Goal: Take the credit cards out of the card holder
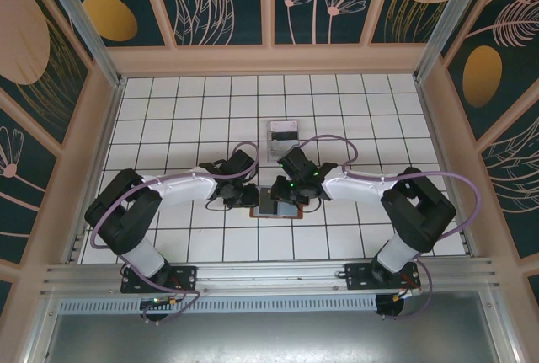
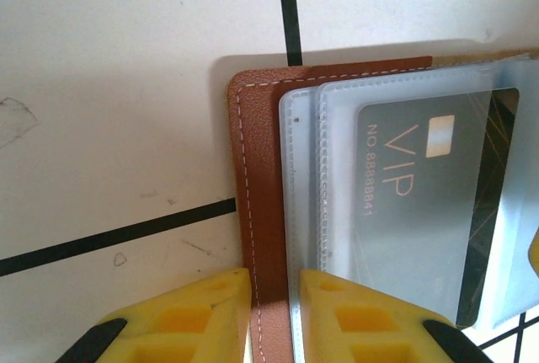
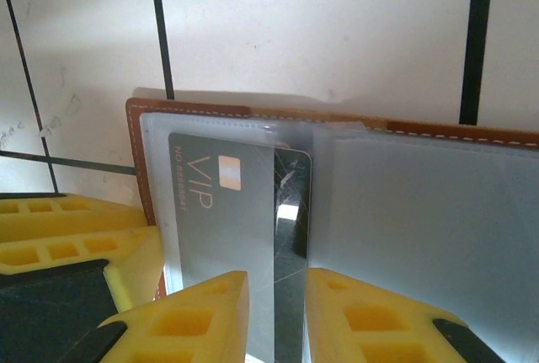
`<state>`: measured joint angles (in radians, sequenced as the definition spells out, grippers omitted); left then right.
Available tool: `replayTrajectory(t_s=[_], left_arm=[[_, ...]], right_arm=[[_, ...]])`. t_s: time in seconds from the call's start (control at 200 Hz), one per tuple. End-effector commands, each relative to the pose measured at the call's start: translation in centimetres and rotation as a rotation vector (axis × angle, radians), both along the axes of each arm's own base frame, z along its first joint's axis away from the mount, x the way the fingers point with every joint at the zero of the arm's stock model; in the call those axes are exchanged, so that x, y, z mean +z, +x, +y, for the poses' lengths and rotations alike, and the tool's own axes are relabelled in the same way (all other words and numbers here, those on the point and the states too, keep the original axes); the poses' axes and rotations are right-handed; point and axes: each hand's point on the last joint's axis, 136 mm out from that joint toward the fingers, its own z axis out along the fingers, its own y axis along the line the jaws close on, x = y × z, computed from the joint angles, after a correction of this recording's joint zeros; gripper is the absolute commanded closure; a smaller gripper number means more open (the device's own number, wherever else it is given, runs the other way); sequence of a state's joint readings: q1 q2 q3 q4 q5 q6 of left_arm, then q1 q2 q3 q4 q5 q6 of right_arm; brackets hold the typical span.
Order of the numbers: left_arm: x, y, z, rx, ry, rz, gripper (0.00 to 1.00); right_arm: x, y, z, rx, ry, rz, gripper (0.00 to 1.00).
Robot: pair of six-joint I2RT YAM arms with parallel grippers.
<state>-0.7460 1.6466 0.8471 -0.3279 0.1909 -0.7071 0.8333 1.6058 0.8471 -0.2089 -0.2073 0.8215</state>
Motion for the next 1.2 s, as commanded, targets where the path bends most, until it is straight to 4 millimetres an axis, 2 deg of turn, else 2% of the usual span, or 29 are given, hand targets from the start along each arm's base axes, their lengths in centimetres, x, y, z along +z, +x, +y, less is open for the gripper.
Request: replayTrajectory(t_s=[0.0,0.32,0.581,0.606,0.741,1.191], left_arm=[[-1.6,-0.7,2.2,0.005,0.122,0.033,0.76],[-2.8,-1.5,3.0,0.013,0.157,0.075,0.78],[-3.0,-1.7,3.3,0.023,0.174,0.081,0.8],[-3.8,-2.0,3.6,0.024,0.193,0.102,0.8],[-4.2,-2.3,3.8,0.023,0.204,0.116,0.81],[-5.0,-2.9,3.9,0.019,0.212,0.144,0.81]], right_arm=[[-0.4,0.2,0.6,0.002,0.038,0.007,0.75],[-2.0,0.0,-0.1,0.005,-0.005,0.023,0.76],[-1.4,0.1,-0.5,-0.005,0.002,0.003,0.77],[-1.3,0.2,-0.5,-0.006,0.004,0.002,0.77],[-1.3,0.1,-0.6,-0.009,0.007,0.001,0.77],[-3.4,-0.4,-0.7,-0.008,0.016,0.042,0.78]])
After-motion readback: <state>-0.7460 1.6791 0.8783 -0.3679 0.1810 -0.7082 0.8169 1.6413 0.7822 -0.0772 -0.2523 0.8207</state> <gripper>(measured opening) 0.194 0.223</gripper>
